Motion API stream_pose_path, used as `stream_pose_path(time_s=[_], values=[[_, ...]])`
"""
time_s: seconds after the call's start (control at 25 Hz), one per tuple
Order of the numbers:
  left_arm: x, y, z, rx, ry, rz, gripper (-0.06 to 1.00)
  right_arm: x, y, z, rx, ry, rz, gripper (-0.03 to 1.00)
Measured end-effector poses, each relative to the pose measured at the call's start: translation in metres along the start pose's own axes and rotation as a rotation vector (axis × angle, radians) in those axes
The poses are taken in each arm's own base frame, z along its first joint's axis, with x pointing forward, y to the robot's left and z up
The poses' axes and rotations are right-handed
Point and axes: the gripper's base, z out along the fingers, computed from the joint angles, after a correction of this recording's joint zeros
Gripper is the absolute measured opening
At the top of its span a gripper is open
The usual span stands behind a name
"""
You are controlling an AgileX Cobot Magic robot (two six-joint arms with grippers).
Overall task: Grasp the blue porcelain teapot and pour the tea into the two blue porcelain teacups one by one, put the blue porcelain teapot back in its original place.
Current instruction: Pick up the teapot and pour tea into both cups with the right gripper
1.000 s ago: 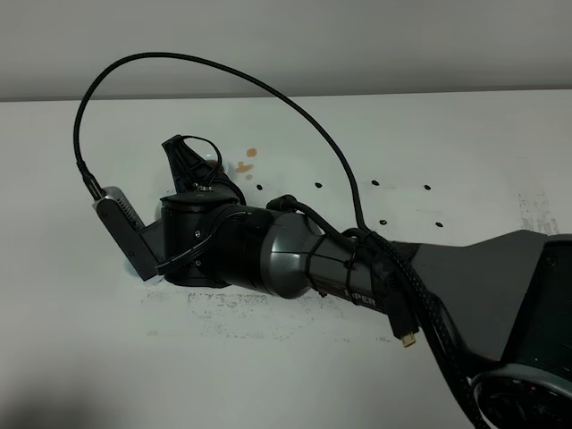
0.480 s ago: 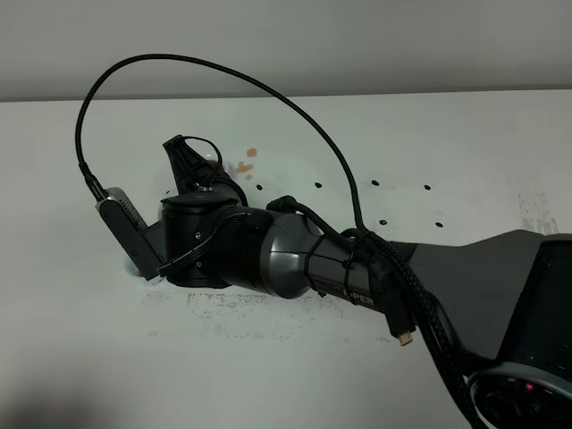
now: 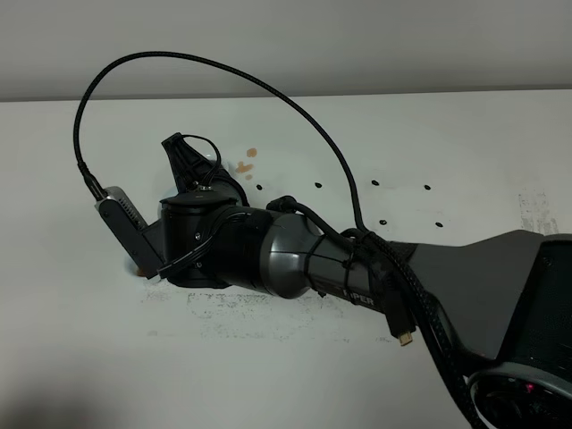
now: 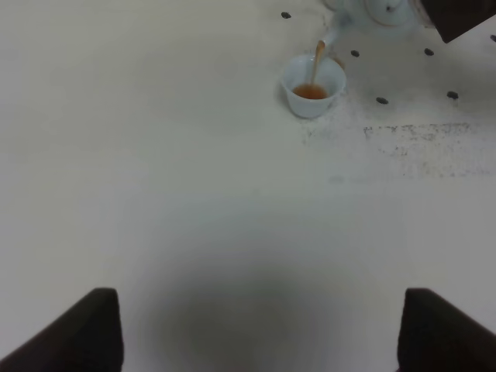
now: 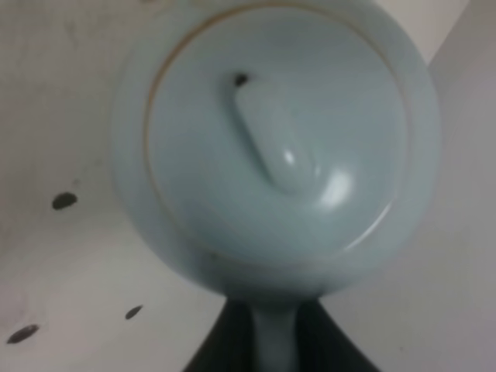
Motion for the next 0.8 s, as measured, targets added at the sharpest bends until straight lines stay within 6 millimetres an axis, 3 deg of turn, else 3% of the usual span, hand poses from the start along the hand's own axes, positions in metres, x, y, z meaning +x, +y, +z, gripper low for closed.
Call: stream_pose_path(time_s=[0.8], values=[[0.0, 0.0, 0.0, 0.0, 0.0, 0.0, 0.73, 0.0008, -0.0014, 0.0, 0.015, 0.009, -0.016, 0.08]])
